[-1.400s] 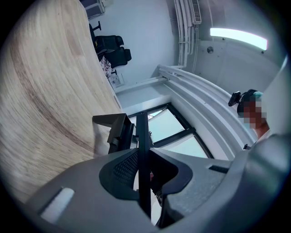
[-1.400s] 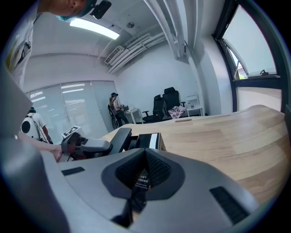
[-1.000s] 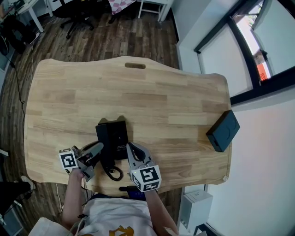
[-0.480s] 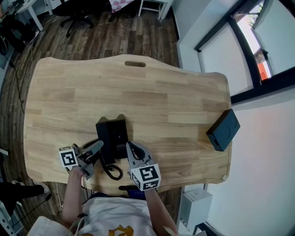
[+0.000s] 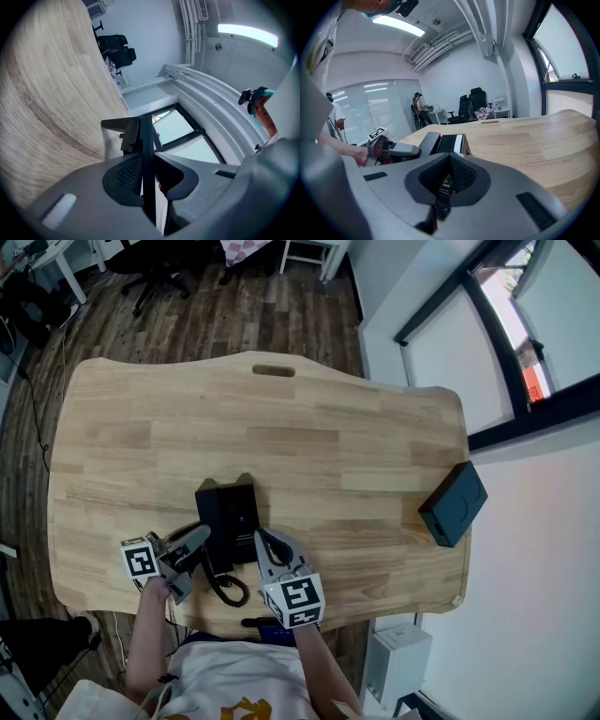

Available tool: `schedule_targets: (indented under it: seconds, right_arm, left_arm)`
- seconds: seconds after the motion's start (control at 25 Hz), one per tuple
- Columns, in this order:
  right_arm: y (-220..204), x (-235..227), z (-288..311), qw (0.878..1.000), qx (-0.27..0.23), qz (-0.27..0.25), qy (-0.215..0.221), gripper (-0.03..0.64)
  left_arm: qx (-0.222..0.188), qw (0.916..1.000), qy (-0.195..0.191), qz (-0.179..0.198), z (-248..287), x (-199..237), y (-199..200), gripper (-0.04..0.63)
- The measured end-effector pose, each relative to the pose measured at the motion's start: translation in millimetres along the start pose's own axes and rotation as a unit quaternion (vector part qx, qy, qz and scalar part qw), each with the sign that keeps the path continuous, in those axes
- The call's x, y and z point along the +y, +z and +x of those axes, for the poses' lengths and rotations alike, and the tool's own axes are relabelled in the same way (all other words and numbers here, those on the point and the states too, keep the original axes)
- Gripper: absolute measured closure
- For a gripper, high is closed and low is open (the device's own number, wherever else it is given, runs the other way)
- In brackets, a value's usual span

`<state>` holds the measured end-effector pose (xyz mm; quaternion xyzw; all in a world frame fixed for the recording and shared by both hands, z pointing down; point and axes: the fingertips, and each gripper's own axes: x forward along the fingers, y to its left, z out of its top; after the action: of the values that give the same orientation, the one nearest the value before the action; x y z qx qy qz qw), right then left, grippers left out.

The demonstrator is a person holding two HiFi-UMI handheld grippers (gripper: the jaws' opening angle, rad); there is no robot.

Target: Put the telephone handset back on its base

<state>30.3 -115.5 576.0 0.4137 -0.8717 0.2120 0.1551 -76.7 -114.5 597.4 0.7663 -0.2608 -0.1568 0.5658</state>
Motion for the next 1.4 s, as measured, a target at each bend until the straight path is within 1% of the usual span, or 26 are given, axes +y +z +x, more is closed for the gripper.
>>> schedule_targets:
  seconds: [0.32, 0.88, 1.4]
  right_arm:
    - [1.2, -1.8, -1.2, 1.000, 0.000, -0.001, -0.001, 0.611]
    - [1.6, -4.2, -0.9, 1.000, -0.003, 0.008, 0.000, 0.611]
    - [-0.4, -7.0, -1.2, 1.000, 0.000, 0.013, -0.003, 0.611]
  left_arm:
    - [0.002, 1.0000, 0.001, 0.005, 2.5, 2.6, -0.6, 0.523]
    - [0.001, 0.9998, 0.015, 0.011, 3.5, 7.3, -1.7, 0.523]
    - [0.001, 0.9986, 0.032, 0.043, 3.9, 11.6, -1.9, 0.523]
